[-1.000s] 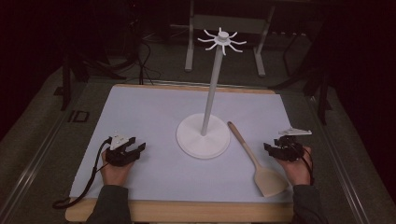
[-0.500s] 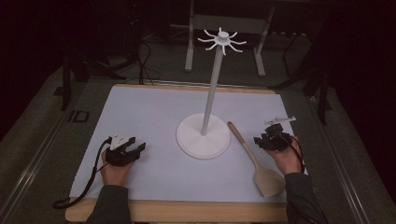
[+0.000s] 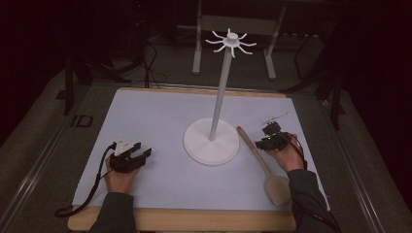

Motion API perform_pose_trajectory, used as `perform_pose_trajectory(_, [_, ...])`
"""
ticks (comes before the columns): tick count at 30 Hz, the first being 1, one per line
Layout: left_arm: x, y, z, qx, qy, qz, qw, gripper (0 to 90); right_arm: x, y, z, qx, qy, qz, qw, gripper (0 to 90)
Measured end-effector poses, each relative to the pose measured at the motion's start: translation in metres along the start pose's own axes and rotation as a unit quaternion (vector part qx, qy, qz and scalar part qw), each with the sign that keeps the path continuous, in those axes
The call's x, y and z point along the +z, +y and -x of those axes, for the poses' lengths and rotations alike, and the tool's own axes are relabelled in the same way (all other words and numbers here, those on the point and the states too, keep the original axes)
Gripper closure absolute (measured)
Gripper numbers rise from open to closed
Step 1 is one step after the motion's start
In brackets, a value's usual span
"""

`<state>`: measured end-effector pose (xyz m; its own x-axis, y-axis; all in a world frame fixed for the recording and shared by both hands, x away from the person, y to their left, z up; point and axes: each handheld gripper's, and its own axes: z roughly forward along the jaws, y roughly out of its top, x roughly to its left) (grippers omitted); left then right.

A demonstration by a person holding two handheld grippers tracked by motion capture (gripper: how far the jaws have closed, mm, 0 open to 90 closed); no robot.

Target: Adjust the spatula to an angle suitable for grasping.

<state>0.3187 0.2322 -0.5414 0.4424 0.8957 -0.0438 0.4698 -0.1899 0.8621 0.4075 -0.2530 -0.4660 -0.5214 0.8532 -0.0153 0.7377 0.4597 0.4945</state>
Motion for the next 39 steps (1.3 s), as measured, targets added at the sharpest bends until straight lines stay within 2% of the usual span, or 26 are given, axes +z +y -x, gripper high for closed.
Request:
perform_pose_trajectory(6, [0.000,0.000,0.000,-0.001,0.000,0.000,1.0000,47.7,0.008,0.009,-0.003,-0.002,0.007,-0.025,0.9997,68.6])
perform_pose_trajectory(19, [0.000,0.000,0.000,-0.002,-0.001,-0.001,1.0000,47.6,0.019,0.019,-0.006,-0.013,0.010,-0.066,0.9977,69.3])
perform_pose_trajectory(39, [0.000,0.000,-0.001,-0.001,-0.001,-0.001,1.0000,47.3,0.038,0.032,-0.008,-0.028,0.013,-0.137,0.9900,69.3])
